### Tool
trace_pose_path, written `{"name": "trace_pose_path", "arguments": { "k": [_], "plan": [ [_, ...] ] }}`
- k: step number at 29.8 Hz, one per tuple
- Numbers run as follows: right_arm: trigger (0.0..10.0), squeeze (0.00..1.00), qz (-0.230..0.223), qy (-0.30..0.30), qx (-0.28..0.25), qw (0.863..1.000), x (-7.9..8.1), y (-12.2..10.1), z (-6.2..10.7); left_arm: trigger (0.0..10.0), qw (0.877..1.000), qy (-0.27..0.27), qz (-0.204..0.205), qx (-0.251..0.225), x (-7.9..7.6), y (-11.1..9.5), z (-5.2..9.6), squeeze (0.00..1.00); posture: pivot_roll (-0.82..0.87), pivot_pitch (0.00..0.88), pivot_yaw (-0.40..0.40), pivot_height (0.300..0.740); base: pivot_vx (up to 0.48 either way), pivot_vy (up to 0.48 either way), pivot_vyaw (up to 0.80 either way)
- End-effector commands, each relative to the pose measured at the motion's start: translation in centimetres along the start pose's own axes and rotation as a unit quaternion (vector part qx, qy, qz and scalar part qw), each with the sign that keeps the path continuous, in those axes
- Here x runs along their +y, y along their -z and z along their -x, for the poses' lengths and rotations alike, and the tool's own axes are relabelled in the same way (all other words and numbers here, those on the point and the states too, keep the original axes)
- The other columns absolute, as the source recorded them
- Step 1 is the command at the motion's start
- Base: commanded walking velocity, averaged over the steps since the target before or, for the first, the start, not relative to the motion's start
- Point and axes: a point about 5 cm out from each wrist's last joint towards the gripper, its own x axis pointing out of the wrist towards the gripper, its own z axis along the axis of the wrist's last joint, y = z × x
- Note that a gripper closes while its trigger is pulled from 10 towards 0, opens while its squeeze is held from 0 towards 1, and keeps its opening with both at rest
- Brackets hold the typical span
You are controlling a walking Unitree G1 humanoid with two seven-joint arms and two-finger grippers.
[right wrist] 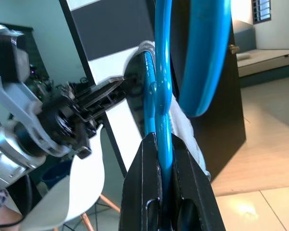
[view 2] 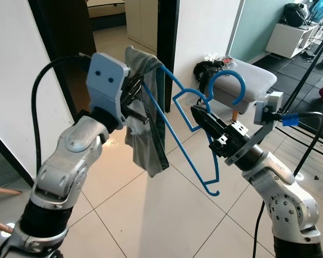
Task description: Hang hanger
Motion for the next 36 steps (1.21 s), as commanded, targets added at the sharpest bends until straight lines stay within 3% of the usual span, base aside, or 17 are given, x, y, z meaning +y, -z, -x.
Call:
{"name": "trace_pose_path", "arguments": {
  "k": [1,5,11,14,15,18,19,20,21,22,29,30,35,36],
  "plan": [
    [10.0,0.0,0.009,0.002,0.012,1.0,0.1,0.3,0.0,0.0,0.999,0.023,0.014,-0.026,-0.2,-0.7,0.0,0.0,-0.01,0.07,-0.061,0.74,0.0,0.0,0.0],
    [10.0,0.0,0.022,0.032,0.013,0.999,-0.7,0.3,-0.1,0.0,0.983,0.173,0.031,-0.05,-2.4,-1.2,1.5,0.0,-0.01,0.07,-0.061,0.74,0.0,0.0,0.0],
    [10.0,0.0,0.03,0.046,0.011,0.998,-1.2,0.0,-0.1,0.0,0.965,0.257,0.044,-0.021,-3.6,0.0,3.3,0.0,0.0,0.071,-0.064,0.74,0.0,0.0,0.0],
    [10.0,0.0,0.029,0.044,0.01,0.999,-1.2,-0.1,-0.1,0.0,0.956,0.292,0.025,0.009,-4.3,1.3,4.2,0.0,-0.01,0.069,-0.068,0.74,0.0,0.0,0.0],
    [10.0,0.0,0.028,0.039,0.01,0.999,-1.1,-0.1,-0.2,2.3,0.954,0.3,0.006,0.024,-4.6,2.0,4.4,0.0,-0.01,0.069,-0.068,0.74,0.0,0.0,0.0],
    [10.0,0.0,0.026,0.036,0.01,0.999,-1.0,-0.1,-0.3,2.3,0.952,0.304,-0.006,0.034,-4.8,2.5,4.5,0.0,-0.01,0.069,-0.068,0.74,0.0,0.0,0.0],
    [10.0,0.0,0.026,0.033,0.011,0.999,-1.0,-0.1,-0.3,7.0,0.951,0.307,-0.014,0.039,-4.9,2.8,4.6,0.0,-0.01,0.069,-0.068,0.74,0.0,0.0,0.0],
    [10.0,0.0,0.026,0.033,0.011,0.999,-1.0,-0.1,-0.3,7.0,0.951,0.307,-0.014,0.039,-4.9,2.8,4.6,0.0,-0.01,0.069,-0.068,0.74,0.0,0.0,0.0],
    [10.0,0.0,0.025,0.02,0.015,0.999,-0.7,-0.1,-0.4,10.0,0.953,0.297,-0.035,0.048,-4.8,3.4,4.3,0.0,-0.01,0.069,-0.068,0.74,0.0,0.0,0.0],
    [10.0,0.0,0.022,0.001,0.022,1.0,-0.2,-0.1,-0.4,10.0,0.956,0.286,-0.05,0.049,-4.6,3.6,3.9,0.0,-0.02,0.066,-0.069,0.74,0.0,0.0,0.0],
    [10.0,0.0,0.026,-0.019,0.042,0.999,0.2,0.1,-0.3,10.0,0.957,0.281,-0.058,0.039,-4.7,3.2,3.4,0.0,-0.02,0.066,-0.069,0.74,0.0,0.0,0.0],
    [10.0,0.0,0.026,-0.019,0.043,0.999,0.2,0.1,-0.3,10.0,0.956,0.283,-0.059,0.038,-4.7,3.2,3.5,1.0,-0.02,0.066,-0.069,0.74,0.0,0.0,0.0],
    [10.0,0.0,0.027,-0.025,0.047,0.998,0.3,0.2,-0.3,10.0,0.954,0.29,-0.07,0.04,-5.0,3.4,3.7,1.0,-0.02,0.062,-0.066,0.74,0.0,0.0,0.0],
    [10.0,0.0,0.028,-0.027,0.048,0.998,0.3,0.1,-0.3,10.0,0.952,0.298,-0.057,0.04,-5.1,3.4,3.9,1.0,-0.02,0.062,-0.066,0.74,0.0,0.0,0.0]
  ]
}}
